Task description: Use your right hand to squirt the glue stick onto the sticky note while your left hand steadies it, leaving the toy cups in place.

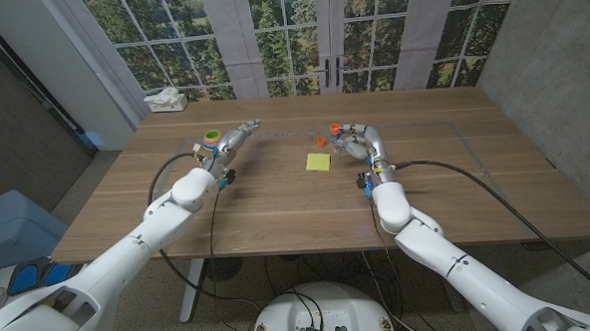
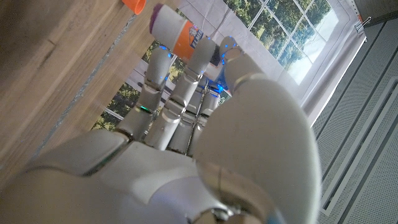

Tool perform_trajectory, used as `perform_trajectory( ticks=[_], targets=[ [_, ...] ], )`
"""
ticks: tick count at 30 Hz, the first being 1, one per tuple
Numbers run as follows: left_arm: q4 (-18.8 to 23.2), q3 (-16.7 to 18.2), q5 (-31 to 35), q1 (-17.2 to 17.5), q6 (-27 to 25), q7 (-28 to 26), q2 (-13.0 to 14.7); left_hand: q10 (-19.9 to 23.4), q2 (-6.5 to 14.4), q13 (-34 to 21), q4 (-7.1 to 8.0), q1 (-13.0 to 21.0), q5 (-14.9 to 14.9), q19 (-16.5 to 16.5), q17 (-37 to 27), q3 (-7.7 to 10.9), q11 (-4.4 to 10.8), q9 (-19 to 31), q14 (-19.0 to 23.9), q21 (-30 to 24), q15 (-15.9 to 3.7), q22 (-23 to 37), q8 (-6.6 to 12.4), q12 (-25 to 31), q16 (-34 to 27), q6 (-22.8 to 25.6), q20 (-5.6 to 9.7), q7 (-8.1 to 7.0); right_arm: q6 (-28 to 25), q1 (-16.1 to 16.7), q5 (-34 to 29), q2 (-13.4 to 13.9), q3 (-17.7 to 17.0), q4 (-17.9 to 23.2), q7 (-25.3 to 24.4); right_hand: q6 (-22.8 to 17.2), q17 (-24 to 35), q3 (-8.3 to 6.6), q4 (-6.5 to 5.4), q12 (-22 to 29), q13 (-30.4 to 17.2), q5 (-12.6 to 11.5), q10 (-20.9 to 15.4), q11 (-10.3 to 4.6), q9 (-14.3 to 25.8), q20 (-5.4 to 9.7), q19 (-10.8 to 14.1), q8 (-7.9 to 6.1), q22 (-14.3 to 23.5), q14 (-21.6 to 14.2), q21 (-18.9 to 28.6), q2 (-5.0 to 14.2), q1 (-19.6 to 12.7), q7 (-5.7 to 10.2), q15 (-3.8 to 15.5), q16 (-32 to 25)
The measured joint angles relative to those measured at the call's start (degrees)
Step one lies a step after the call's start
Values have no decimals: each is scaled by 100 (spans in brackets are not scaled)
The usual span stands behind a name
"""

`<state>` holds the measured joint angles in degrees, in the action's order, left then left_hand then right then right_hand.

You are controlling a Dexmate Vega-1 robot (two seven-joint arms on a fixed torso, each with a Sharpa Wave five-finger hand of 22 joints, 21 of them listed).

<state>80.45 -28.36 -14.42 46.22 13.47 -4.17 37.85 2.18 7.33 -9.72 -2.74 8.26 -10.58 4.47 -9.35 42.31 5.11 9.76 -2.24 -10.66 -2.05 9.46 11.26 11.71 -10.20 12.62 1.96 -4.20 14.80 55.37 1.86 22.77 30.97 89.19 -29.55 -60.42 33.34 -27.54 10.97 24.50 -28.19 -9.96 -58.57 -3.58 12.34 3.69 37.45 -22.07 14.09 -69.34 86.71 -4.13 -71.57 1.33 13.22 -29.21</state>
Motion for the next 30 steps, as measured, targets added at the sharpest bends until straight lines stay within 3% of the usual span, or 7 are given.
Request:
perform_trajectory(
  ticks=[10,14,27,30],
  targets=[
    [225,-176,571,-92,-232,-106,178,152,112,0,-230,313,-26,53,0,230,-27,0,0,0,0,0,27,0,0,218,-53,68,125,-63,227,-103,-21,-136,121,0,-1,0,0,-23,-1,4,0,0,4,0,0,2,-44,-18,44,0,0,0,18,0],
    [309,-238,756,-121,-300,-112,235,234,137,0,-320,439,-27,81,-13,326,54,-1,0,0,0,0,27,0,0,337,-86,51,157,-86,343,-153,-33,-186,167,0,-1,0,0,-37,-1,5,-1,0,4,0,0,4,-53,-18,44,0,0,0,18,0],
    [557,-429,1280,-179,-524,-56,392,326,197,-30,-358,640,-71,83,-13,459,120,-1,22,0,22,0,9,0,0,488,-145,17,282,-171,645,-321,-49,-375,296,0,27,0,0,-67,-1,12,-10,9,27,0,0,40,-107,-17,76,0,0,0,18,44],
    [600,-478,1354,-194,-560,-24,417,268,205,-29,-359,657,-71,83,-13,458,178,-2,22,0,22,0,-60,-18,0,395,-145,-70,316,-185,676,-347,-49,-409,307,0,26,0,0,-83,-2,-1,-9,9,36,0,0,46,-107,-31,89,0,0,0,31,44]
  ],
)
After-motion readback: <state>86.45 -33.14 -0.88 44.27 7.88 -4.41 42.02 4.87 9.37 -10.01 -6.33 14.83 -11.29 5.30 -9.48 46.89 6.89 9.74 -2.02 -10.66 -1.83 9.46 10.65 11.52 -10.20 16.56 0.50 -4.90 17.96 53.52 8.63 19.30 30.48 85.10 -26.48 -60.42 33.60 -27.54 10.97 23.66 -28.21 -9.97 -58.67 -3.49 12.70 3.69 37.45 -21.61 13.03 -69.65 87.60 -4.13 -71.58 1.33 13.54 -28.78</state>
